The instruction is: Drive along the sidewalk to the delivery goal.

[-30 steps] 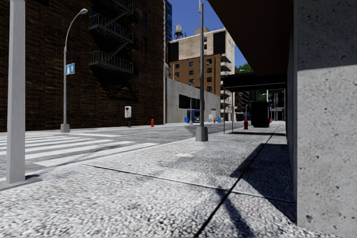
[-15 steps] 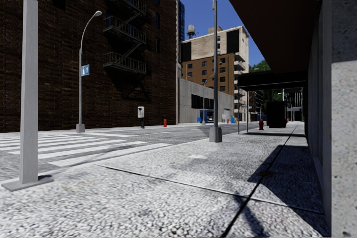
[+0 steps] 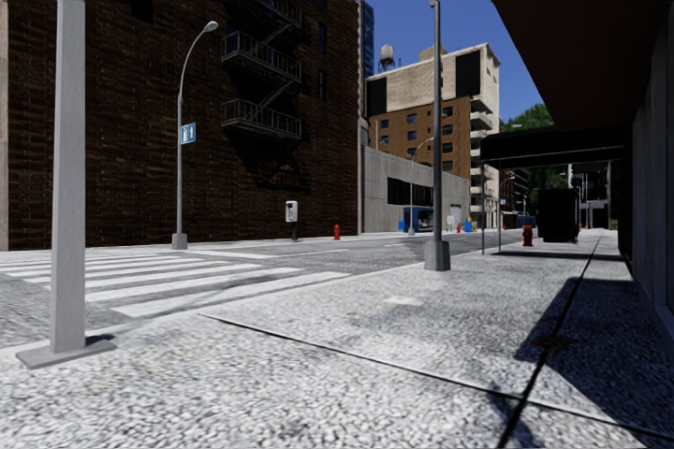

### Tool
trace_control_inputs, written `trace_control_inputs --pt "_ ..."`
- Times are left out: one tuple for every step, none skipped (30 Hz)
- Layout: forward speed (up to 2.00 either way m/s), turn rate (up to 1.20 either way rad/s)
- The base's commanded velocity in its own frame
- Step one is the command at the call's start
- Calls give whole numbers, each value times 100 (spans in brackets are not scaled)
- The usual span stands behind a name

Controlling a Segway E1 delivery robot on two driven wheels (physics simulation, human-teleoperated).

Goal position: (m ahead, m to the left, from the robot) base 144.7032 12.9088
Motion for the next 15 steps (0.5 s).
trace_control_inputs --pt "59 21" --pt "61 14" --pt "66 12" --pt "66 12" --pt "74 11" --pt "80 10" --pt "87 6" --pt "114 4" --pt "114 4" --pt "200 3" --pt "200 2" --pt "200 2" --pt "200 2" --pt "200 2" --pt "200 2"
